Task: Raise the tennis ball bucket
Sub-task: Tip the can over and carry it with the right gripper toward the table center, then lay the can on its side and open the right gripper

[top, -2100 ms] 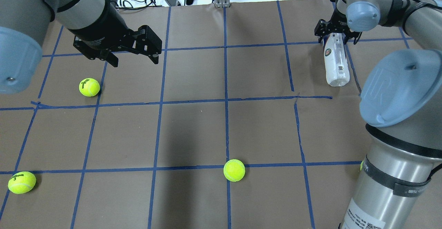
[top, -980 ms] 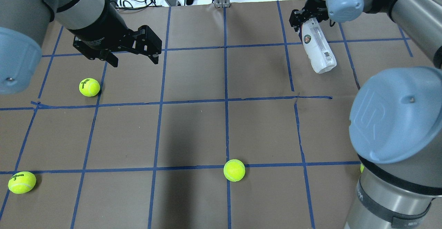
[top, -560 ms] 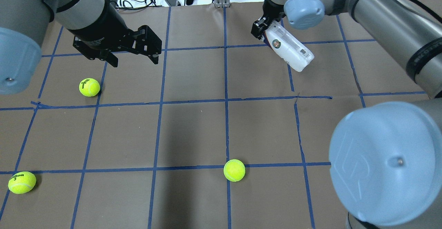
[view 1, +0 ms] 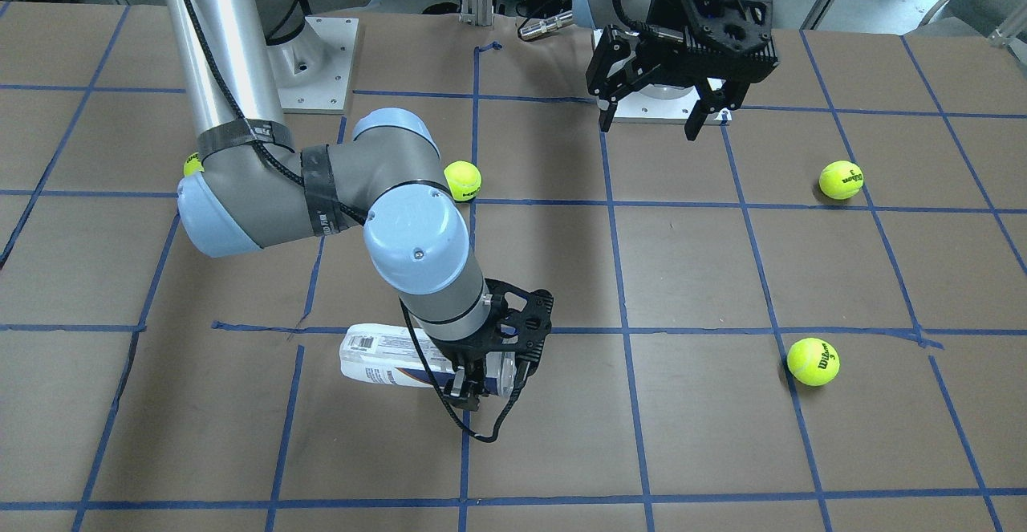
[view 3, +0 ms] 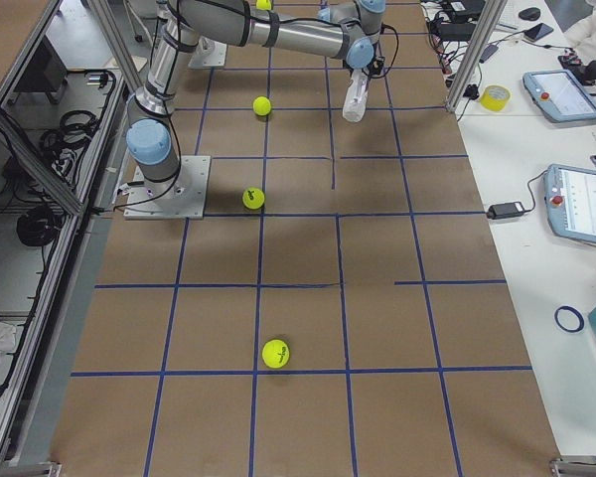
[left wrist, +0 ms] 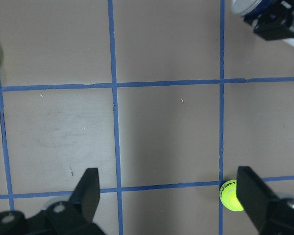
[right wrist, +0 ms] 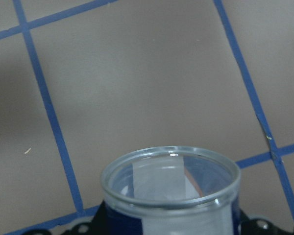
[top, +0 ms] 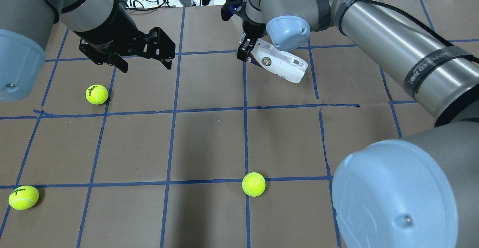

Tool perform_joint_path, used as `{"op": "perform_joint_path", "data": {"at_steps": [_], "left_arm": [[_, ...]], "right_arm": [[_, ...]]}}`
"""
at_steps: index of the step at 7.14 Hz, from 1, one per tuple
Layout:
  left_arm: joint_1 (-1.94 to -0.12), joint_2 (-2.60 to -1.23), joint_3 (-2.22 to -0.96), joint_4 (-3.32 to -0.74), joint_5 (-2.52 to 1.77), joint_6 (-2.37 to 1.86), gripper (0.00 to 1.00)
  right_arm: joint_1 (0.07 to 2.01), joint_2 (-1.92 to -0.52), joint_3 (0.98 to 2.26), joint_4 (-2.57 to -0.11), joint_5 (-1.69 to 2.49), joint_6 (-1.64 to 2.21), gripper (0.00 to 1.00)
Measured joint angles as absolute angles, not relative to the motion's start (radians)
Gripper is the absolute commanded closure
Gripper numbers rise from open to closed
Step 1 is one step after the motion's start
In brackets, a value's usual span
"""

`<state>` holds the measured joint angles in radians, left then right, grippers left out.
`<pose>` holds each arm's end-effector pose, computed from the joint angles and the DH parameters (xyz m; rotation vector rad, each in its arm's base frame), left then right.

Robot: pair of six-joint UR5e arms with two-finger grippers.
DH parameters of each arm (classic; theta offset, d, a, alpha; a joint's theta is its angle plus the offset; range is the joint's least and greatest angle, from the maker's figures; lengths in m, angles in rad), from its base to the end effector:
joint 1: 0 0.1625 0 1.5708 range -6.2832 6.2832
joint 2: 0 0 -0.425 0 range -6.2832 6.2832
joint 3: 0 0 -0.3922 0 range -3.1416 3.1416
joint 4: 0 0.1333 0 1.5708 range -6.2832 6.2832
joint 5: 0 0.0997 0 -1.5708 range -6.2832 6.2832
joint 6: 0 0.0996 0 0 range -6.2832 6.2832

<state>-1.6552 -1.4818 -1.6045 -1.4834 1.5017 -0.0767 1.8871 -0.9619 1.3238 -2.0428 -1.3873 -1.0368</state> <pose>-0.1790 -0.4532 0.5233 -0.0193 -3.0542 0.2091 0.3678 -0.6369 0.2859 -1.8891 2.3284 -0.2519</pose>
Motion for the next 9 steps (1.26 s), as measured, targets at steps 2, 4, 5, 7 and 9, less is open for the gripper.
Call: {"op": "perform_joint_path", "data": {"at_steps": [2, 4, 5, 7, 9], "left_arm": [[-1.655, -1.482, -1.605, -1.483, 1.502, -0.077, 0.00], [-1.655, -1.481, -1.605, -1.483, 1.502, -0.077, 0.00], [-1.655, -1.479, -1.607, -1.483, 1.501, -0.077, 0.00], [-1.655, -1.478, -1.608, -1.483, 1.501, -0.077, 0.00], [-1.621, -1.480, -1.609, -1.483, 1.495, -0.058, 0.00]], "right_arm": [[1.924, -0.950, 1.339, -2.037, -1.374, -1.150, 0.40], [1.949, -0.927, 1.354, -2.046, -1.327, -1.125, 0.00], [1.952, -0.919, 1.356, -2.049, -1.262, -1.139, 0.00], [1.954, -0.910, 1.357, -2.053, -1.212, -1.147, 0.00], [1.943, -0.916, 1.352, -2.051, -1.234, -1.148, 0.00]]}}
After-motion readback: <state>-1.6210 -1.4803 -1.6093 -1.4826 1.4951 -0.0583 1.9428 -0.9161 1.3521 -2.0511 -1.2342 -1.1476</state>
